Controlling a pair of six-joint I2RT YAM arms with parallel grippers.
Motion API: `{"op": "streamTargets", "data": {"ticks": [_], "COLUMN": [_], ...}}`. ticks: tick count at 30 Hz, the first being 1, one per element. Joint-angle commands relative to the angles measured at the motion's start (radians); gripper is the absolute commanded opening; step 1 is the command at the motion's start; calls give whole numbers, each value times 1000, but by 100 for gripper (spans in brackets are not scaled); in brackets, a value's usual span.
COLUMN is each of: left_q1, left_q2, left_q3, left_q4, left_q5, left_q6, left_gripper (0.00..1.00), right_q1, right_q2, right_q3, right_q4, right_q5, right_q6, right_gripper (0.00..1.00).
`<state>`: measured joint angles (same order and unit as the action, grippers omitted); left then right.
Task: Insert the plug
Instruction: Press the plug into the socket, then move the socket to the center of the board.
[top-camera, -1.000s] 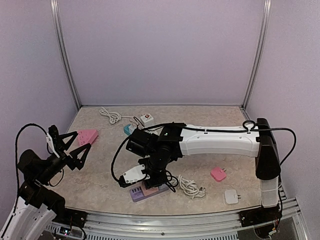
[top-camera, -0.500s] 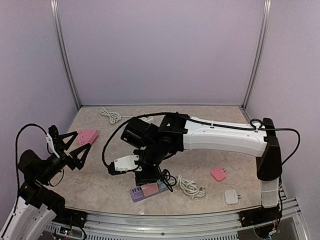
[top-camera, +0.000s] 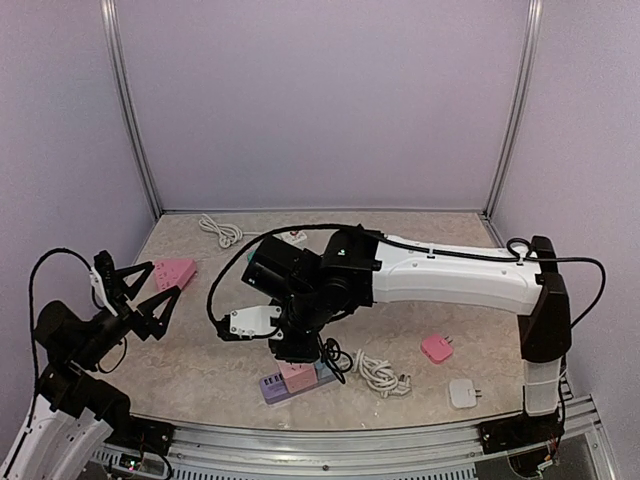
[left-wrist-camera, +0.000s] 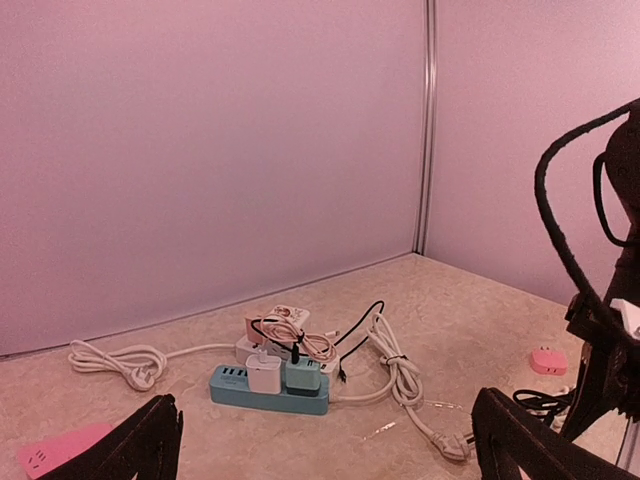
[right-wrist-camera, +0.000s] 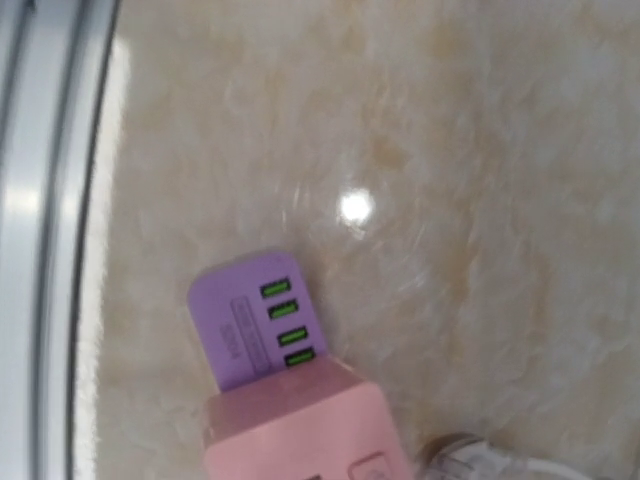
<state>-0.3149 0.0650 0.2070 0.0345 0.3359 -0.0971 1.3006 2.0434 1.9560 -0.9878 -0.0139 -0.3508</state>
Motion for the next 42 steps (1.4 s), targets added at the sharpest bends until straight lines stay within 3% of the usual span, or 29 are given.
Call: {"op": "streamTargets", "data": {"ticks": [1, 7, 14, 16, 17, 20, 21, 28, 33, 42], "left_q1": [8, 8, 9, 9, 8, 8, 9, 12, 13, 19], "left_q2": [-14, -10, -10, -11, -11, -17, -19, -30, -30, -22], "left_q3": [-12, -14, -14, -14, -14, -14, -14, -11, -11, -12], "left_q4": [-4, 1, 2, 2, 3, 1, 1, -4, -6, -5], "left_q5": [2, 5, 3, 3, 3, 7, 5, 3, 4, 9], "left_q6": [11, 7, 8, 9, 10, 10, 11, 14, 12, 15], "left_gripper": [99, 99, 99, 99, 99, 99, 99, 99, 99, 99], "right_q1": [6, 6, 18, 28, 32, 34, 34, 34, 15, -23], "right_q2": [43, 66, 54, 49, 40, -2, -14, 35, 101, 118], "right_q3": [-169, -264, -82, -14, 6, -17, -45, -104, -74, -142], "right_q4": [-9, -65, -76, -58, -39, 51, 80, 36, -19, 51], "right_q5": [95, 106, 99, 83, 68, 25, 38, 68, 57, 53], "right_q6": [24, 77, 62, 47, 38, 5, -13, -149, -160, -165], "right_gripper": [0, 0, 3, 17, 30, 95, 99, 100, 97, 89]}}
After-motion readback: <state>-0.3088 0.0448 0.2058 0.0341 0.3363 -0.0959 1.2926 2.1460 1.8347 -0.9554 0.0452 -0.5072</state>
